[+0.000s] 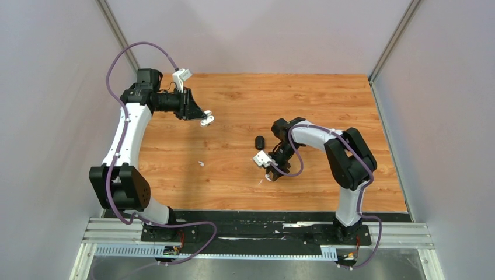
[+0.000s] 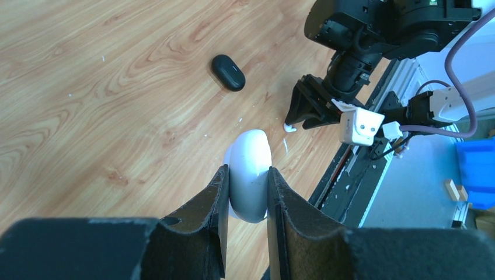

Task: Insert the wireless bluetooth earbuds into the charging case
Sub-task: Pick up the earbud from the center of the board.

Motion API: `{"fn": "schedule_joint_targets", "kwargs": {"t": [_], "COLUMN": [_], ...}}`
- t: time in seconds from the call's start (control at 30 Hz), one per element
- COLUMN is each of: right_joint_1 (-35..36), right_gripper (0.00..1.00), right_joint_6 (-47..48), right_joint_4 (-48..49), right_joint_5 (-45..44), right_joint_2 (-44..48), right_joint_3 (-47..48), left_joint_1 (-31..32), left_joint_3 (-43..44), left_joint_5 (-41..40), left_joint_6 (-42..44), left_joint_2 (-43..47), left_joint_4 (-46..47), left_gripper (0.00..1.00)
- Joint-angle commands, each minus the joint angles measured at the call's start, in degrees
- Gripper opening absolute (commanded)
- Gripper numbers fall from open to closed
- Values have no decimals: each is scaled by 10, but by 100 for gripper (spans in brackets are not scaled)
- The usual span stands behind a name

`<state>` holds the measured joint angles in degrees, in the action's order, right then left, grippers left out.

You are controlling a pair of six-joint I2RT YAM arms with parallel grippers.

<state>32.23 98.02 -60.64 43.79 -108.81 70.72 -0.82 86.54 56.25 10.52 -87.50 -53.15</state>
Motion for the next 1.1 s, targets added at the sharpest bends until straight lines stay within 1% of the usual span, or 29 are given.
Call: {"fn": "schedule_joint_targets", "kwargs": {"t": [0.0, 0.23, 0.47, 0.8, 1.07], "right_joint_1": [2, 0, 1, 5, 13], "right_gripper": [42, 40, 32, 32, 33], "right_joint_6": [29, 16, 33, 77, 81], "right_joint_4": [-10, -8, -10, -28, -29], "right_joint_5": [7, 8, 4, -9, -5], "right_joint_2": [-13, -27, -45, -46, -49], "right_joint_3": [27, 38, 52, 36, 38], "left_joint_1": [2, 2, 1, 2, 1], "left_joint_3": [-1, 0, -8, -9, -12], "left_joint_5": [14, 16, 15, 11, 8], "left_joint_6": [9, 4, 0, -1, -4], "left_joint_2": [24, 22, 25, 24, 25], "left_joint_4": [-1, 3, 9, 10, 15], "left_gripper": [0, 0, 0, 0, 0]}}
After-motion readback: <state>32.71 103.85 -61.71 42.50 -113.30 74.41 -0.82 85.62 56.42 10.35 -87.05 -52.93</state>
